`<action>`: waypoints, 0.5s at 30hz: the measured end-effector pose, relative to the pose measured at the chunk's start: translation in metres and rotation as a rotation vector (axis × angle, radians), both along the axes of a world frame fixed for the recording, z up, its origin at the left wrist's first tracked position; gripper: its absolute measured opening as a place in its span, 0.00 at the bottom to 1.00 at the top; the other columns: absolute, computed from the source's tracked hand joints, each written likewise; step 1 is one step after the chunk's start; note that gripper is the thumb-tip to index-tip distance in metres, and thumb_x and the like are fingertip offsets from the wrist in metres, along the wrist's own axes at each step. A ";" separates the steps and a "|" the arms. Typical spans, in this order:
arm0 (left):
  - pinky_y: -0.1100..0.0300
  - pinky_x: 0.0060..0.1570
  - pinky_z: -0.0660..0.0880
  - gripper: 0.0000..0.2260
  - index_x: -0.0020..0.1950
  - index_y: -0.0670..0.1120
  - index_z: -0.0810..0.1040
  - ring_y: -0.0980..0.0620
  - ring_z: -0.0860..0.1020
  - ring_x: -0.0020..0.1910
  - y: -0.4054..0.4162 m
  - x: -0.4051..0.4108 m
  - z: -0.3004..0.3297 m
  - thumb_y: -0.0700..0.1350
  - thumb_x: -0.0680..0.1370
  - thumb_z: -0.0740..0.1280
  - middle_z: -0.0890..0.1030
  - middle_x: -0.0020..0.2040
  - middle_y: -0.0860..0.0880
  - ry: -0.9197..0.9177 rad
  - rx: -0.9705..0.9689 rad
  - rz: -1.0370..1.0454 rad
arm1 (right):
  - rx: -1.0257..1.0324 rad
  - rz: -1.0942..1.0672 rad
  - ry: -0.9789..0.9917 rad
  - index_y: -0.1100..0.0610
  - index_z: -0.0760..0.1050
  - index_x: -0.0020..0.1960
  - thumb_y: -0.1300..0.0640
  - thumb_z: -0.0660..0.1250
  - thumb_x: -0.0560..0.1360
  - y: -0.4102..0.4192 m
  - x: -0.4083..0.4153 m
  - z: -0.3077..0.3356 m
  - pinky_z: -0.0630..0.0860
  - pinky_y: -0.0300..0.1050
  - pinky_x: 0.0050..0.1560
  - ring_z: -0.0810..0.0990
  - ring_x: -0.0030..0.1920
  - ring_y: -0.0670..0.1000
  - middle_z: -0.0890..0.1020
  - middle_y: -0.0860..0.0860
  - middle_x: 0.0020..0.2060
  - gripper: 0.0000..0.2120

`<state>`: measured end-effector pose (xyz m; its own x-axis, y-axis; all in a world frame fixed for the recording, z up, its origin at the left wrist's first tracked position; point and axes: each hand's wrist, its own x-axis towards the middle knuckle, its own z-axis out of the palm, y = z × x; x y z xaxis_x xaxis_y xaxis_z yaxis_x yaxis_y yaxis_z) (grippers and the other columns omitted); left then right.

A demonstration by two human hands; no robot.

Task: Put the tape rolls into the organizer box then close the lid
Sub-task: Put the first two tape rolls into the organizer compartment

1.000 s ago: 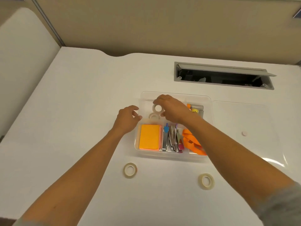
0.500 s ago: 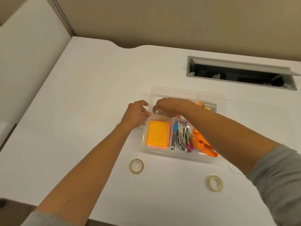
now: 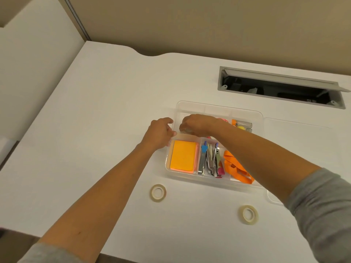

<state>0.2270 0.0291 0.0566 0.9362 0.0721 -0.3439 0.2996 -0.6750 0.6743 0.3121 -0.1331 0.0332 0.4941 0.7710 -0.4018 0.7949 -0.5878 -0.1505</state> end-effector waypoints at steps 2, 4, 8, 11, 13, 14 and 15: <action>0.49 0.50 0.81 0.21 0.67 0.44 0.72 0.48 0.82 0.34 0.000 0.000 0.002 0.43 0.75 0.70 0.79 0.44 0.47 0.002 0.006 -0.005 | 0.015 -0.002 -0.013 0.54 0.74 0.64 0.60 0.67 0.76 0.000 0.000 -0.002 0.76 0.50 0.56 0.77 0.56 0.56 0.79 0.54 0.58 0.17; 0.50 0.50 0.81 0.21 0.67 0.44 0.72 0.48 0.82 0.34 -0.001 0.000 0.003 0.43 0.75 0.70 0.80 0.45 0.46 0.001 0.011 -0.008 | 0.025 -0.001 -0.007 0.54 0.75 0.64 0.60 0.68 0.75 0.000 0.000 -0.002 0.75 0.50 0.56 0.77 0.56 0.56 0.79 0.54 0.59 0.17; 0.48 0.50 0.81 0.21 0.67 0.43 0.72 0.47 0.82 0.35 -0.002 0.000 0.005 0.42 0.75 0.70 0.82 0.49 0.42 0.004 0.014 -0.008 | 0.013 0.008 -0.023 0.54 0.75 0.63 0.61 0.69 0.74 0.000 0.000 -0.002 0.76 0.48 0.52 0.77 0.53 0.56 0.79 0.54 0.56 0.18; 0.48 0.50 0.81 0.21 0.67 0.43 0.72 0.45 0.83 0.36 -0.002 -0.001 0.005 0.42 0.75 0.70 0.82 0.50 0.42 0.007 0.024 -0.003 | -0.022 0.033 -0.030 0.54 0.74 0.62 0.60 0.69 0.74 0.002 -0.002 -0.001 0.76 0.46 0.49 0.76 0.50 0.54 0.78 0.54 0.55 0.17; 0.49 0.50 0.81 0.21 0.67 0.43 0.72 0.46 0.83 0.35 -0.002 -0.001 0.005 0.42 0.75 0.70 0.83 0.50 0.42 0.006 0.031 -0.009 | -0.042 0.054 -0.037 0.53 0.74 0.62 0.60 0.69 0.74 0.003 -0.002 0.001 0.75 0.46 0.48 0.76 0.50 0.54 0.78 0.54 0.54 0.17; 0.49 0.51 0.81 0.21 0.67 0.43 0.72 0.46 0.83 0.35 -0.003 -0.001 0.005 0.42 0.75 0.70 0.83 0.51 0.42 0.005 0.033 -0.010 | -0.047 0.063 -0.041 0.53 0.74 0.62 0.60 0.69 0.74 0.003 -0.002 0.002 0.75 0.45 0.47 0.76 0.50 0.54 0.78 0.54 0.54 0.17; 0.49 0.51 0.81 0.21 0.67 0.43 0.72 0.46 0.83 0.36 -0.003 -0.001 0.005 0.42 0.75 0.70 0.83 0.51 0.42 0.004 0.034 -0.009 | -0.051 0.071 -0.044 0.53 0.74 0.62 0.60 0.69 0.74 0.003 -0.002 0.003 0.73 0.44 0.45 0.76 0.49 0.54 0.78 0.54 0.54 0.17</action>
